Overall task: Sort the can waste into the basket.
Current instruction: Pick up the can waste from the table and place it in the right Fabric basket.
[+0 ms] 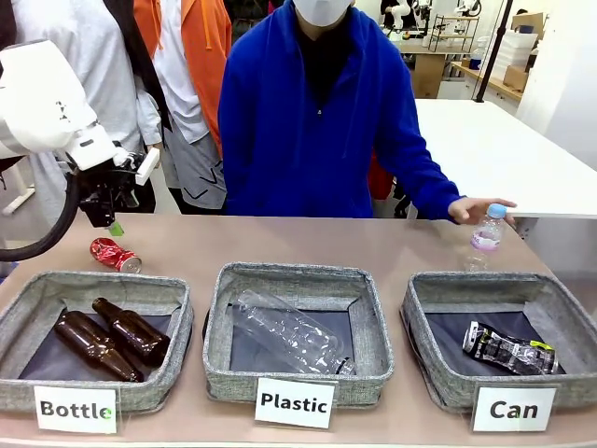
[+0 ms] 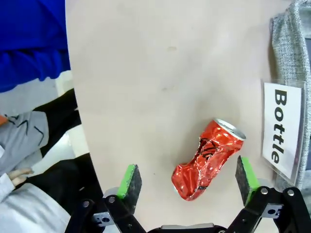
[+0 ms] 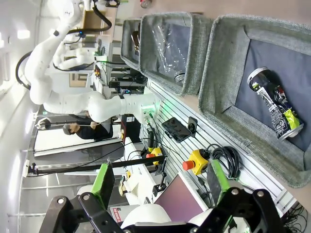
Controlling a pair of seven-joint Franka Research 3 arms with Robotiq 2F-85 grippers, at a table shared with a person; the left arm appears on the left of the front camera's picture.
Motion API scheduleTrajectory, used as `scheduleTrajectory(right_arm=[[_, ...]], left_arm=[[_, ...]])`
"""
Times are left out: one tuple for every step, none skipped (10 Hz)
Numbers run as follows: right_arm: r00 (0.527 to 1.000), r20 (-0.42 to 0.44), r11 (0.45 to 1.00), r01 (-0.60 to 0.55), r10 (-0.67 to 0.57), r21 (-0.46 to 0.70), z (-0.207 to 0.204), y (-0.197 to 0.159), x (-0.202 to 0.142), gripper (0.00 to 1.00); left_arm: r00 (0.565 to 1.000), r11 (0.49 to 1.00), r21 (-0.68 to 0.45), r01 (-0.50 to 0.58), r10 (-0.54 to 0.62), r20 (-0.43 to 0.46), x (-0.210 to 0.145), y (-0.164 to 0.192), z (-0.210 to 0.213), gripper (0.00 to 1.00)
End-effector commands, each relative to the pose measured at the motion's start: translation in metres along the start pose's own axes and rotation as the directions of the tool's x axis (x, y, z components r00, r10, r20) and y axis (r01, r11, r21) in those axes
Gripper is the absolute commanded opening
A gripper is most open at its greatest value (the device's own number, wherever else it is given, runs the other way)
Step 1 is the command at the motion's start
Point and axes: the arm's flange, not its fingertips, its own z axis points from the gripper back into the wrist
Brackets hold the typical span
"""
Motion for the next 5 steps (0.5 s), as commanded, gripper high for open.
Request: scheduleTrajectory(right_arm=[[1.000,-0.016,1.000,-0.027,0.027,-0.007,0.002,-0.001,-0.004,1.00],[1.000,-0.016,1.000,-0.027,0.027,-0.007,0.002,-0.001,-0.004,1.00],[1.000,-0.016,1.000,-0.027,0.027,-0.007,0.002,-0.001,-0.004,1.00],[1.000,-0.016,1.000,-0.027,0.027,-0.007,0.002,-0.001,-0.004,1.00],[1.000,-0.016,1.000,-0.027,0.027,-0.007,0.002,-0.001,-0.004,1.00]], left_arm=[[0.997,0.997,-0.029,0.067,-0.068,-0.046,-0.005,0.005,-0.010,1.00],[0.991,0.992,-0.055,0.112,-0.115,-0.063,-0.011,0.008,-0.016,1.00],[0.987,0.988,-0.076,0.134,-0.140,-0.075,-0.015,0.007,-0.021,1.00],[0.986,0.987,-0.085,0.134,-0.141,-0.089,-0.019,0.006,-0.027,1.00],[0.978,0.979,-0.125,0.164,-0.178,-0.111,-0.027,0.013,-0.042,1.00]])
